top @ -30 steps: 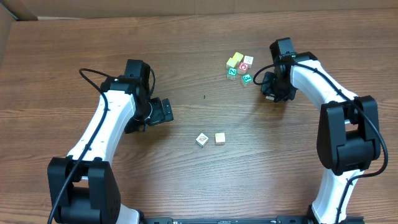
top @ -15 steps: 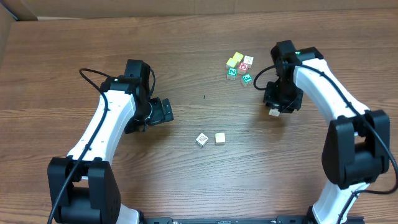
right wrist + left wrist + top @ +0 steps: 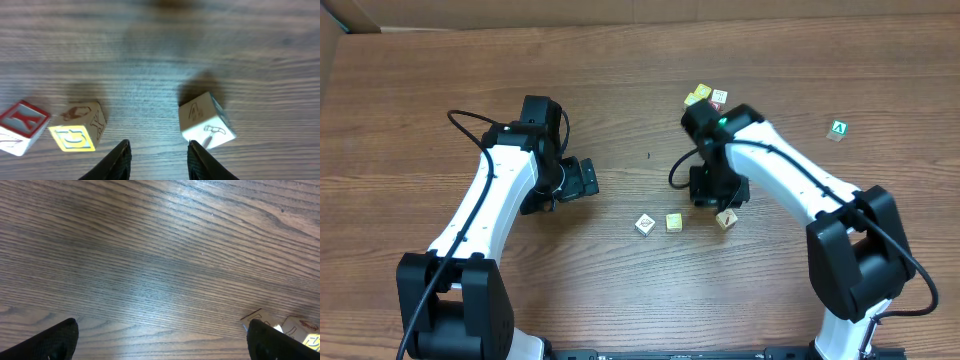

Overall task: Flip 3 blocks
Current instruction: 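Carry hammer block with right gripper to center and set it down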

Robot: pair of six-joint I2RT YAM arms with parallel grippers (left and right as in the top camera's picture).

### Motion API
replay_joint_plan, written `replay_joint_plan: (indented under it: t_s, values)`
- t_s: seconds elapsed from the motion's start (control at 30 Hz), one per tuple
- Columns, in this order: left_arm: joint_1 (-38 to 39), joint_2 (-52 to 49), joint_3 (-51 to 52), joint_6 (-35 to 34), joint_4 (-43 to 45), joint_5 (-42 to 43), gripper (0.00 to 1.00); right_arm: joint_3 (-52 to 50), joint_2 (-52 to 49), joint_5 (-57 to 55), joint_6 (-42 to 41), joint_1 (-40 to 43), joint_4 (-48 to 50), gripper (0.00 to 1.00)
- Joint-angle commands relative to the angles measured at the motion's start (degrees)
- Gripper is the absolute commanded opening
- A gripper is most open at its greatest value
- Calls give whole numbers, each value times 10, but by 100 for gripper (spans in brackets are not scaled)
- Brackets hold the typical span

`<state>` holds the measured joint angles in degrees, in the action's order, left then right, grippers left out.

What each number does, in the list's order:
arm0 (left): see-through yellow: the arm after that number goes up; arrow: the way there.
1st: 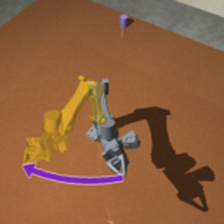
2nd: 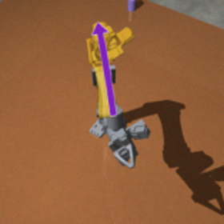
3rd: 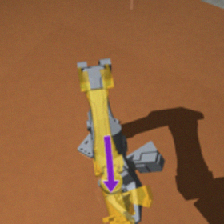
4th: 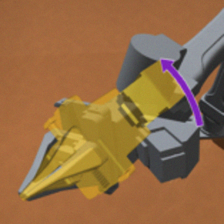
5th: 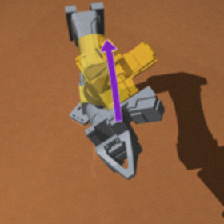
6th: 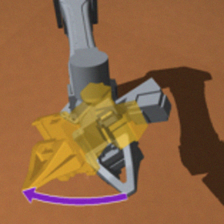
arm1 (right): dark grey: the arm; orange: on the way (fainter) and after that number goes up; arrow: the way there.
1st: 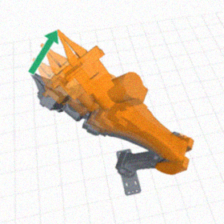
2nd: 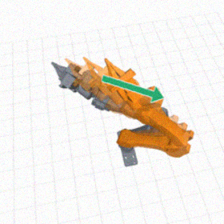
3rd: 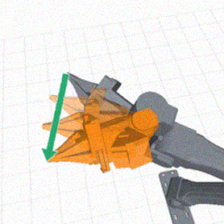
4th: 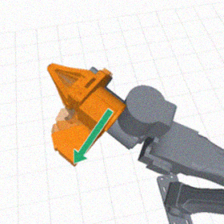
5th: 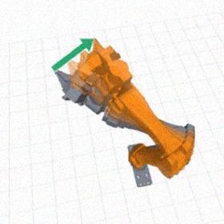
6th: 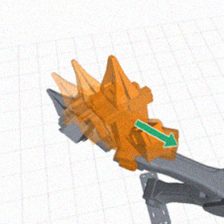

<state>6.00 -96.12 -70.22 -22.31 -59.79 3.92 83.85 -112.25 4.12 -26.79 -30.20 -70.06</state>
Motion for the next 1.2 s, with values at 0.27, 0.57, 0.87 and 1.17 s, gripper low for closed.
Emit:
replay_joint_plan:
  t_s: [0.27, 0.57, 0.87, 1.17]
  values:
    - [0, 6, -4, 2, 1, 4, 100, 26, 14, -10, -17, 31, -2, 44]
    - [0, 6, -4, 2, 1, 4, 100, 12, 13, -10, -17, 113, -9, 20]
    - [0, 6, -4, 2, 1, 4, 100, -75, 13, 23, -50, 116, 48, 7]
    - [0, 6, -4, 2, 1, 4, 100, -108, 13, 104, -47, 74, 94, 8]
